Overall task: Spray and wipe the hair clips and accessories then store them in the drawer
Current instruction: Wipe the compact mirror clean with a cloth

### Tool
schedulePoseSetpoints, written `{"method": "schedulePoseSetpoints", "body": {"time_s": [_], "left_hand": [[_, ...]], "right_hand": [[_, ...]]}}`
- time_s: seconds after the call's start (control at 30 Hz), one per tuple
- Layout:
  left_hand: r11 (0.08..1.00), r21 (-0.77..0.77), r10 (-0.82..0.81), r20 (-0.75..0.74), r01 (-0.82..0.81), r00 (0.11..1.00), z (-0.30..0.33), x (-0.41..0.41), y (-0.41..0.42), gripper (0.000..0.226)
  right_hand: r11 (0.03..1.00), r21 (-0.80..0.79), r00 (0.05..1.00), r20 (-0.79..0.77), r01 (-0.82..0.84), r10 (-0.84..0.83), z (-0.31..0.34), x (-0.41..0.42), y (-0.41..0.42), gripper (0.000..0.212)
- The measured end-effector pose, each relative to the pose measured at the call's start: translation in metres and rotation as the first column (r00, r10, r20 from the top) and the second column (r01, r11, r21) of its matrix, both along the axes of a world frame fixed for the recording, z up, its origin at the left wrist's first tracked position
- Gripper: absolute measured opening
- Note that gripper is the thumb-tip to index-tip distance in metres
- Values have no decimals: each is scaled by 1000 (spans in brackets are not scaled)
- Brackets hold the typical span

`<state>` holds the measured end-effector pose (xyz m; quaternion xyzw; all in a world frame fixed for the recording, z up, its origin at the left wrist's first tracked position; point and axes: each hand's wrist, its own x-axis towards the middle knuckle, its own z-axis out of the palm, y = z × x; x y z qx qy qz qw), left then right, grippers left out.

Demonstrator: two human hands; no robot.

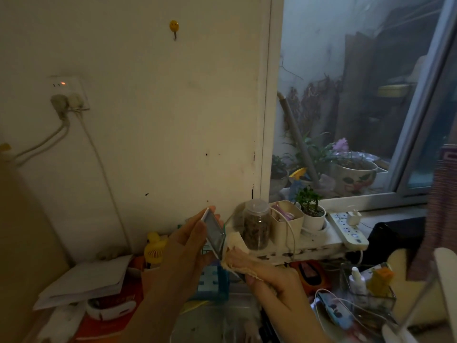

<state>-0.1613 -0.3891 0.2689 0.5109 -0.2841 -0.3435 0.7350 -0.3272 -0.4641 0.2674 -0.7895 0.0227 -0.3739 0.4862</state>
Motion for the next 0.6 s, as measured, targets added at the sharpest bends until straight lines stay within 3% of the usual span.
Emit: {"method": "schedulePoseSetpoints", "body": {"time_s": [0.1, 0.17, 0.3, 0.4, 0.47, 0.53, 0.6], "left_hand": [[999, -26, 33, 36, -32, 999, 1, -3, 2, 49], [998, -22, 56, 61, -55, 997, 5, -7, -1, 44], [998, -63, 33, 145, -25, 989, 6, -9, -2, 86], [996, -82, 36, 126, -25, 991, 10, -13, 0, 106], [996, -89, 14, 135, -2, 991, 12, -16, 2, 94], [996, -92, 11, 141, 2, 990, 14, -17, 3, 64], [996, -80, 54, 161, -41, 986, 16, -17, 2, 68]], "right_hand": [[1000, 2, 1000, -24, 18, -18, -3, -6, 1, 35], [999, 1, 998, -47, 46, -46, -6, -5, 0, 38], [997, 30, 996, -60, 65, -63, -14, -2, -3, 37], [995, 53, 996, -53, 81, -78, -15, 0, -4, 36], [993, 59, 994, -40, 102, -100, -16, 3, -3, 36], [988, 75, 991, -20, 132, -131, -17, 3, -2, 34], [983, 92, 987, 7, 157, -158, -20, 1, -1, 32]]}}
